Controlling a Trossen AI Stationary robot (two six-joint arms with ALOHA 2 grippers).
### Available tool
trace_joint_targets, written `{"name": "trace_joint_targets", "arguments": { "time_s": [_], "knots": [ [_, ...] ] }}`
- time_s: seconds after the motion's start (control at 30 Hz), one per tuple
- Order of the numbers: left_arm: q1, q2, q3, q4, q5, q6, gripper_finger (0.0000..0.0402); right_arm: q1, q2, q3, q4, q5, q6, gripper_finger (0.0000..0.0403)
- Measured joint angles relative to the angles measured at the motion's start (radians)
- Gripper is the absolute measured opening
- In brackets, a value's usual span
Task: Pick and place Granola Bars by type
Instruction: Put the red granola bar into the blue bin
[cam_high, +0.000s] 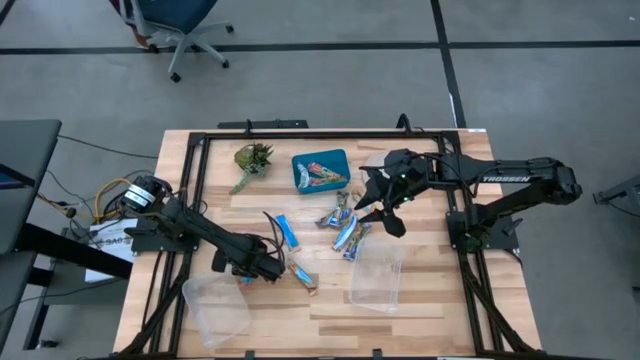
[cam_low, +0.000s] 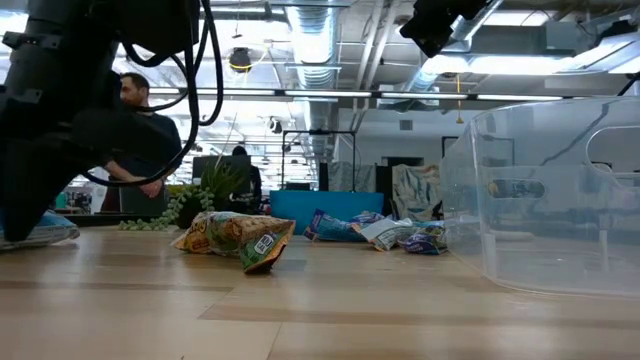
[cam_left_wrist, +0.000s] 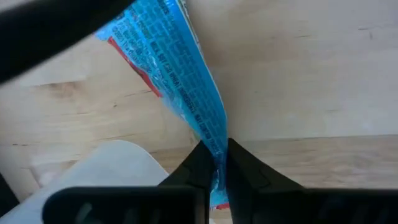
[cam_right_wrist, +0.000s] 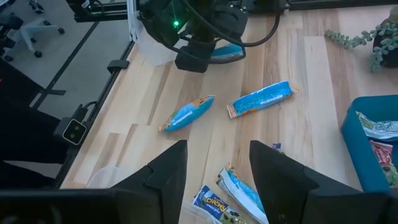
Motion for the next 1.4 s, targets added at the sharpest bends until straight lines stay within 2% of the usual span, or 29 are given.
{"name": "trace_joint_targets", "arguments": {
  "time_s": [0.13, 0.33, 0.5, 0.63, 0.83, 1.03, 1.23, 1.4],
  "knots": [
    [0.001, -0.001, 0.035, 0.006, -0.043, 0.001, 0.0029, -0.004, 0.000, 0.000, 0.000, -0.004, 0.000, 0.0166],
    [0.034, -0.052, 0.138, -0.014, -0.254, 0.035, 0.0012, -0.028, 0.000, 0.000, 0.010, 0.000, 0.004, 0.0166],
    [0.144, -0.113, 0.234, -0.026, -0.426, 0.235, 0.0016, -0.067, 0.000, 0.000, 0.067, 0.096, 0.058, 0.0166],
    [0.288, -0.127, 0.321, -0.033, -0.491, 0.481, 0.0021, -0.108, 0.000, 0.011, 0.055, 0.230, 0.105, 0.0166],
    [0.515, -0.126, 0.403, 0.058, -0.478, 0.836, 0.0012, -0.188, 0.000, 0.015, 0.020, 0.363, 0.195, 0.0166],
    [0.698, -0.116, 0.415, 0.146, -0.354, 1.071, 0.0019, -0.277, 0.007, 0.015, -0.039, 0.372, 0.270, 0.0166],
    [0.780, -0.098, 0.415, 0.253, -0.262, 1.271, 0.0020, -0.335, 0.007, 0.016, -0.095, 0.372, 0.299, 0.0166],
    [0.802, -0.046, 0.417, 0.307, -0.191, 1.344, 0.0034, -0.352, 0.007, 0.016, -0.100, 0.372, 0.318, 0.0166]
  ]
}}
